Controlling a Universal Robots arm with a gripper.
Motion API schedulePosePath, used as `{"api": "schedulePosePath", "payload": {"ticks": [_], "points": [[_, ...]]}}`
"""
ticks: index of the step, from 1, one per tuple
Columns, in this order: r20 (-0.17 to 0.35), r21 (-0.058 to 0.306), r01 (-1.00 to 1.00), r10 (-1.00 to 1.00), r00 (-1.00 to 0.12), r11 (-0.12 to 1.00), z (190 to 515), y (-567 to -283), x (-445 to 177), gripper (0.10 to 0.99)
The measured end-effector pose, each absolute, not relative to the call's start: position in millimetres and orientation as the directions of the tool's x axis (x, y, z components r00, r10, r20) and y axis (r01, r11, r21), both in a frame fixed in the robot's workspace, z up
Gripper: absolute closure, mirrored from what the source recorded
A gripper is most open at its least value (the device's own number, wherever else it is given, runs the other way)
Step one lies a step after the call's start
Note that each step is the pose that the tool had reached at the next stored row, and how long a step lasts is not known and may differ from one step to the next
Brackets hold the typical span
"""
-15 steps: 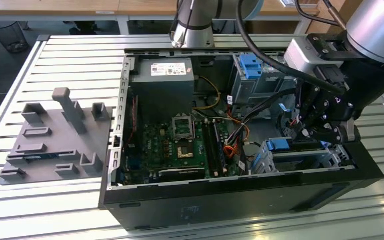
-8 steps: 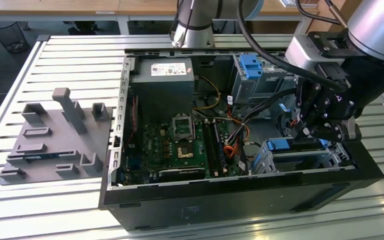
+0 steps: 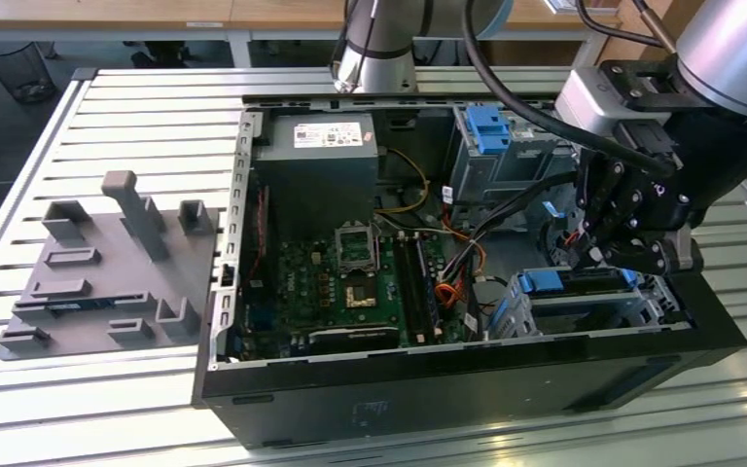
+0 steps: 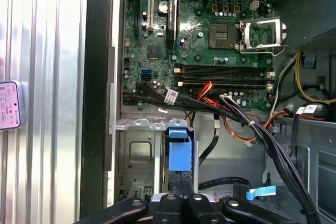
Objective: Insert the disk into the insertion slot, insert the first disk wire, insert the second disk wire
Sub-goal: 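Insert the first disk wire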
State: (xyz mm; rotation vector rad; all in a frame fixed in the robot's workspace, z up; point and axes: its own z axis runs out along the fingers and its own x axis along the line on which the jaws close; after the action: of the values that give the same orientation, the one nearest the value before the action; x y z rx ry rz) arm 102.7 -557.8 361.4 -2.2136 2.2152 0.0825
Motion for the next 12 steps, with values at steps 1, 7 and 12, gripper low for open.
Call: {"api": "schedulePosePath", "payload": {"ticks": [1,7,12], "points": [[-0.044,0.031,-1.0,-0.999,-0.001,0.0,361.4,-557.8,102.8,0.98],[-0.044,0.031,-1.0,-0.999,-0.001,0.0,361.4,-557.7,105.1,0.98],[-0.044,0.031,-1.0,-0.999,-0.001,0.0,361.4,-557.6,107.6,0.98]]}}
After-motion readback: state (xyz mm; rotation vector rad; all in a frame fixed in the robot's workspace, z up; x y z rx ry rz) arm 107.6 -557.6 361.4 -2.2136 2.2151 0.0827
